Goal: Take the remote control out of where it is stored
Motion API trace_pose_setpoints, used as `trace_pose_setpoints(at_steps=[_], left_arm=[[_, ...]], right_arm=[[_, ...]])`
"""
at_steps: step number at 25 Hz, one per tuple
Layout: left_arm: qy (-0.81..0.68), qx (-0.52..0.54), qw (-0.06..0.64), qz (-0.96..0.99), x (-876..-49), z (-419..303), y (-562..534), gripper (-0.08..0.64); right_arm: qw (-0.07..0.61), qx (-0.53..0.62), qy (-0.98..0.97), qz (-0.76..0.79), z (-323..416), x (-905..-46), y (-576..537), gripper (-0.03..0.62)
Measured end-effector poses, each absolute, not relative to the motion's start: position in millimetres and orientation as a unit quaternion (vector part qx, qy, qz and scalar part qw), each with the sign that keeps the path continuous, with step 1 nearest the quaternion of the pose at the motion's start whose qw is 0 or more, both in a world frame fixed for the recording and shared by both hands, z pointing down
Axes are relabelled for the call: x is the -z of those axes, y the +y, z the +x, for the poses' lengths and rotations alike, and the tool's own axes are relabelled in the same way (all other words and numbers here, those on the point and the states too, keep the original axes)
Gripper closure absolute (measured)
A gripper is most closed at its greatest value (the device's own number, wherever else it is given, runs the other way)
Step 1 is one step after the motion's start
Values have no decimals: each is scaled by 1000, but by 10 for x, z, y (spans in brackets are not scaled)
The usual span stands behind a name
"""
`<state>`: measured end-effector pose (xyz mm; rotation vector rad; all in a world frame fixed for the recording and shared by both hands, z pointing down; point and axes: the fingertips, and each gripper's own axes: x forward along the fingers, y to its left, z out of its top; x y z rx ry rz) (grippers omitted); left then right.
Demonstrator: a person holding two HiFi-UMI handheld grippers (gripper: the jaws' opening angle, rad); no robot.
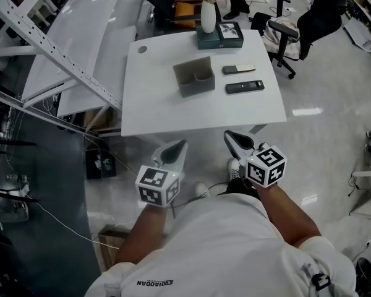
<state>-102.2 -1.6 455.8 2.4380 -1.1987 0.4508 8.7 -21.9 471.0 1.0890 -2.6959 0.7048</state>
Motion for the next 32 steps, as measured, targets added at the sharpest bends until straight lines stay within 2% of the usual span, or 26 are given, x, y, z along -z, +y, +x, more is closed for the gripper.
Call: trace_pose_setpoints(at_steps=[32], left_arm=[[-427,-163,184,870,-4549,-1030,95,557]], right_arm=[[84,-225,-900,363,63,-4737,-103,588]])
